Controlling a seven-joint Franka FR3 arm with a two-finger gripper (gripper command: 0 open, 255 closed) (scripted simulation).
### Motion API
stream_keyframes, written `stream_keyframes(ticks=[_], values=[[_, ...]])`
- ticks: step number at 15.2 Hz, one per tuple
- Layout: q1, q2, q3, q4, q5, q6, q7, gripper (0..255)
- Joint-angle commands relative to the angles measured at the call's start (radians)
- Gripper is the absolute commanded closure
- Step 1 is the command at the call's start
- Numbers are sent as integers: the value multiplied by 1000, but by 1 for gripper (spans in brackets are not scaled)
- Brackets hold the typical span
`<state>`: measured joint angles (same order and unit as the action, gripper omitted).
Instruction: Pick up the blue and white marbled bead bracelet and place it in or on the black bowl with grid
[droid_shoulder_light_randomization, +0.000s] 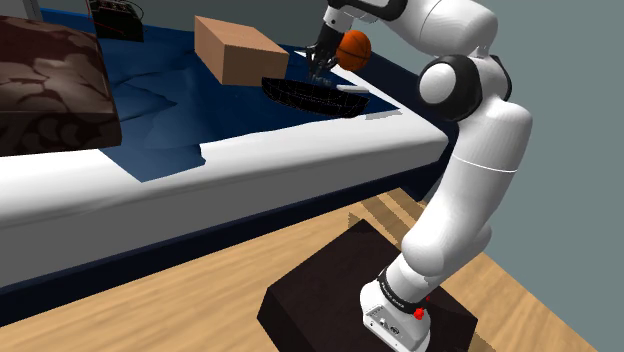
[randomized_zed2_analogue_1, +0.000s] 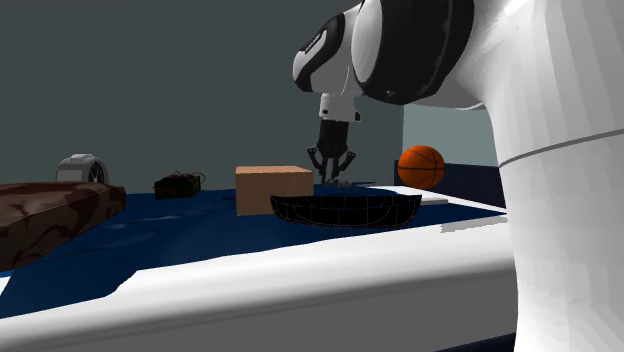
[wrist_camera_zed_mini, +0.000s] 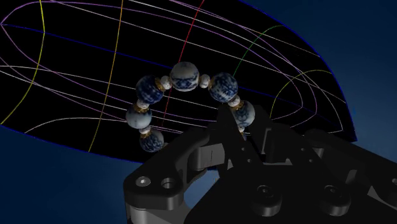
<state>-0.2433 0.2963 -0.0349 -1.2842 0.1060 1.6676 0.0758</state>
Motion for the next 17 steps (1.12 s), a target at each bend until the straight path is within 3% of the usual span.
stream_keyframes(ticks=[1,3,11,12,17], values=[[1,-9,0,-40,0,32,-3,255],[2,-17,0,-89,0,72,-6,255],[2,-17,0,-89,0,72,-6,255],[2,-17,0,-89,0,72,-6,0],[2,-17,0,-89,0,72,-6,0]])
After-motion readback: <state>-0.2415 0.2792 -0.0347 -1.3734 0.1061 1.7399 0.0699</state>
